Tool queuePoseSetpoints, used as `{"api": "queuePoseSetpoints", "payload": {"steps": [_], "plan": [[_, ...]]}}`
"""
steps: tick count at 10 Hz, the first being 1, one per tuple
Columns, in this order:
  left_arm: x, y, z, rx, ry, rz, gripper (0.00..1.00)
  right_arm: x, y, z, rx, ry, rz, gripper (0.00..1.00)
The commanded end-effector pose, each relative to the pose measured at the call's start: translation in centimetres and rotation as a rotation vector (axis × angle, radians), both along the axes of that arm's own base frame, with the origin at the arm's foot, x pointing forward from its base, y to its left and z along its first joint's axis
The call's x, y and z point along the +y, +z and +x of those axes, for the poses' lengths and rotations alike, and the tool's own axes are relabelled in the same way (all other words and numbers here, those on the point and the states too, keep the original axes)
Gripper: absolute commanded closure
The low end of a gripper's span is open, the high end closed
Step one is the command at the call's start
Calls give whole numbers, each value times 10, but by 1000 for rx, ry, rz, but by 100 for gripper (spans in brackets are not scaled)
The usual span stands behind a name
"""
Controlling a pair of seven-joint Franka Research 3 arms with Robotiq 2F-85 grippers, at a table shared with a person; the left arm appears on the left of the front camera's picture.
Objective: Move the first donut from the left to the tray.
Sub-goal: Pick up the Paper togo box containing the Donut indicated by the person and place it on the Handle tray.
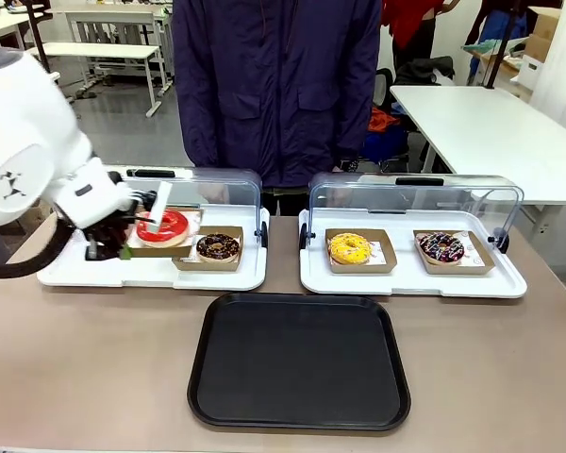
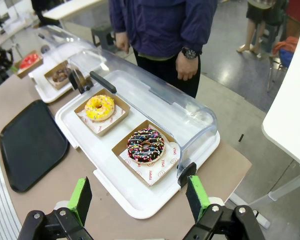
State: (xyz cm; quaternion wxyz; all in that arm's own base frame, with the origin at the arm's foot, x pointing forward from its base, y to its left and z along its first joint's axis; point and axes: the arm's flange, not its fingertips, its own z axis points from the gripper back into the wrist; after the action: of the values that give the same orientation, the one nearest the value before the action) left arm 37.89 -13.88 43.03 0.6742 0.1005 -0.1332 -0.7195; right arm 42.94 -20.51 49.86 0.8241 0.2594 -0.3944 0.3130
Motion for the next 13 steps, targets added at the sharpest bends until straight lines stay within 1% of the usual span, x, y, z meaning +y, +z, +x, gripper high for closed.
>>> {"api": "queuePoseSetpoints", "payload": {"steps": [1,2,3,4,6,8,9,10,13], "plan": [[-28,-10,-45,-16,-22,10,99,2,-1,0,-33,6,12,0],[-47,-14,-63,-21,-44,18,99,2,-1,0,-33,6,12,0],[-66,-20,-77,-5,-77,31,99,2,-1,0,-33,6,12,0],[-85,-28,-93,34,-102,40,99,2,-1,0,-33,6,12,0],[-124,-44,-122,72,-131,92,99,2,-1,0,-33,6,12,0],[-156,-61,-144,59,-145,106,99,2,-1,0,-33,6,12,0],[-168,-71,-148,59,-157,91,99,2,-1,0,-33,6,12,0],[-177,-80,-152,39,-163,72,99,2,-1,0,-33,6,12,0],[-195,-99,-150,18,-179,-10,99,2,-1,0,-33,6,12,0]]}}
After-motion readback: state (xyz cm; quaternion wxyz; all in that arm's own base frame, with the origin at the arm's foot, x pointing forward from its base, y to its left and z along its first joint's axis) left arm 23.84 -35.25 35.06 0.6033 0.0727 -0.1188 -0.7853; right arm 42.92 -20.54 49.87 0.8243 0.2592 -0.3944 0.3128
